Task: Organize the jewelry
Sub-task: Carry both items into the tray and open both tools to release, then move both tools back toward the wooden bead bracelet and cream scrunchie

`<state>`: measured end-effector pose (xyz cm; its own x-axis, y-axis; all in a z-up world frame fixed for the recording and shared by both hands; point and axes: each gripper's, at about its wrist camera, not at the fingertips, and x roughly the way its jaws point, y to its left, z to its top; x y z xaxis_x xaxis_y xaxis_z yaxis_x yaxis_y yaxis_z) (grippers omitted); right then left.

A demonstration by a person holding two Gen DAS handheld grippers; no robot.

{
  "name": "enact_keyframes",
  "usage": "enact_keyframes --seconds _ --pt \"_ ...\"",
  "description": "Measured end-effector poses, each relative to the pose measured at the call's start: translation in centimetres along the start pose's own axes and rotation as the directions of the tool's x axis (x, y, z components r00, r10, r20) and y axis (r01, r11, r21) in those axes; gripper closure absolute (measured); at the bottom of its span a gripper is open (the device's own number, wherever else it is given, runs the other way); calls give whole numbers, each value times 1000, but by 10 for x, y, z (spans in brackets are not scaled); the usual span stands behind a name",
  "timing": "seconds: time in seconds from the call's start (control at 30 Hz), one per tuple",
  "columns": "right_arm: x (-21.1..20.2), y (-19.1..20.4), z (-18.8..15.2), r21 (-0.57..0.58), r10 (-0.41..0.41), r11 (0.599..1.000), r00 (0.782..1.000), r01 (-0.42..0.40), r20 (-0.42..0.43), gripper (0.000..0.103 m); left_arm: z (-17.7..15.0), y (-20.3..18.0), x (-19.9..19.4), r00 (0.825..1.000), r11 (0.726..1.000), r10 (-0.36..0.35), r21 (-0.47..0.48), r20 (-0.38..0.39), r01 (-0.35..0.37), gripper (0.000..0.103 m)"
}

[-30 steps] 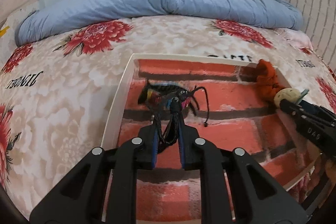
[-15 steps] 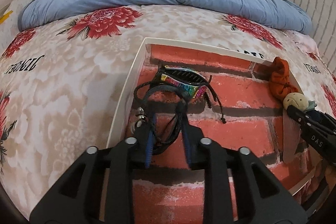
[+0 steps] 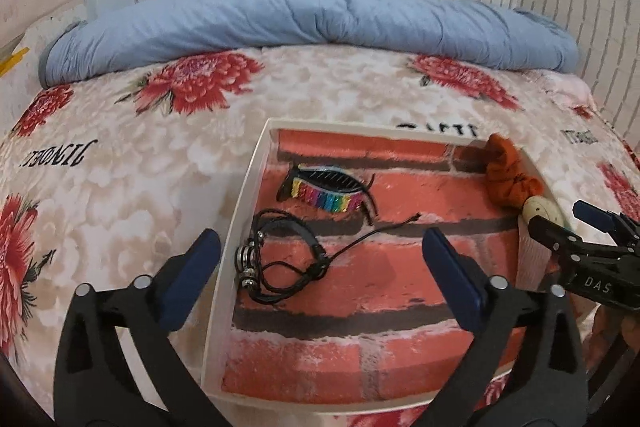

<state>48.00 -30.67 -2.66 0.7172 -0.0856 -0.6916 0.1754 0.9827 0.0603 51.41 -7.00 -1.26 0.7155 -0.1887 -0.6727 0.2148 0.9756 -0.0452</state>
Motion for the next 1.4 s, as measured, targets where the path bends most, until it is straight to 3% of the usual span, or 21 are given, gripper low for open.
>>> enact_keyframes --seconds 0.17,0.33,0.57,0.97,1.2,1.4 --pt "-31 -9 9 53 31 998 997 -35 74 6 2 -5 -19 999 1000 -12 9 30 12 5" --pt "-70 -23 14 68 -24 998 990 14 137 4 3 -9 -53 998 1000 9 5 64 -9 5" --pt "-125 -43 2 47 -91 995 983 84 157 4 -4 -14 -102 995 999 52 13 84 -53 5" --pt "-189 -75 -73 21 -106 994 981 104 162 4 -62 -29 -170 993 996 87 4 77 -87 5" --pt "-201 -92 -114 46 -101 994 985 95 141 4 -99 -45 -189 992 993 116 25 58 -117 5" --pt "-195 -98 -153 39 -117 993 990 114 82 4 -136 -42 -184 994 994 109 -5 -7 -109 5"
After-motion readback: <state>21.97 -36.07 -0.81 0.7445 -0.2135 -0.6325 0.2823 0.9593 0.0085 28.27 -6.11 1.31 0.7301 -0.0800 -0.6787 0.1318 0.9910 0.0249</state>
